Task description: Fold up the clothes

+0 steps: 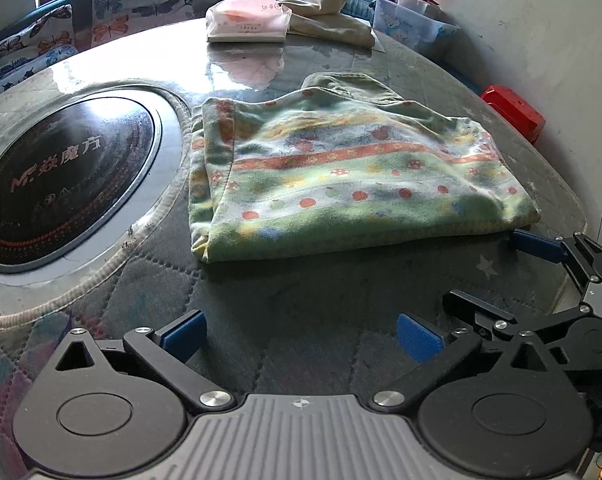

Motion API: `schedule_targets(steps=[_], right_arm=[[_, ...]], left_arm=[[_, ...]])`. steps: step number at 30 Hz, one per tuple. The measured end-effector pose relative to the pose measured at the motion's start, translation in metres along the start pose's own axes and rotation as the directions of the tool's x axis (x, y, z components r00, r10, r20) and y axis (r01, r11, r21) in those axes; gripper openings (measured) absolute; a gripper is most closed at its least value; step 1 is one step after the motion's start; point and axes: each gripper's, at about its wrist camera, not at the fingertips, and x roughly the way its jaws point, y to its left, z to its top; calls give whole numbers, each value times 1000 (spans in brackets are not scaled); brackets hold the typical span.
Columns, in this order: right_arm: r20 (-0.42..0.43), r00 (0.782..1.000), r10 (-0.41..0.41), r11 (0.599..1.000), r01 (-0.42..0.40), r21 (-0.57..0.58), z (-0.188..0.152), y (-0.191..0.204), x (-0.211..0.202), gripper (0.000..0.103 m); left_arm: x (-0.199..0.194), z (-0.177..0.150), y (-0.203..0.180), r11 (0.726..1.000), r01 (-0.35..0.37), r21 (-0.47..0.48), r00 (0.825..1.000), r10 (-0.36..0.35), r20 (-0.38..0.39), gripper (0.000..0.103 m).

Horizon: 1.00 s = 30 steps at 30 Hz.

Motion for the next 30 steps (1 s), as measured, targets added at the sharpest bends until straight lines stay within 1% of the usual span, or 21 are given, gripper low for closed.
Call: schedule_targets(steps=[5,10,18,22,30], right_arm=[[4,1000,4,1000,-4,0,1,-1,-1,103],[0,1000,-1,1000,1,19,1,-1,-2,103],[-16,1000,-18,997,19,71,2,-5,-11,103],[-22,999,-37,996,39,84,1,-5,-17,103],[-39,998,-49,994,53,98,3,-2,-26,103]], left_arm=[[-6,0,-8,999,-16,28,1000,16,19,103],[-12,2,-13,999,-19,35,999,18,28,103],[-16,-2,-20,999,-21,45,1000,21,10,103],[-18,-5,-24,999,-22,49,1000,22,10,103],[-21,-11,-27,998,-34,60,999,33,7,103]])
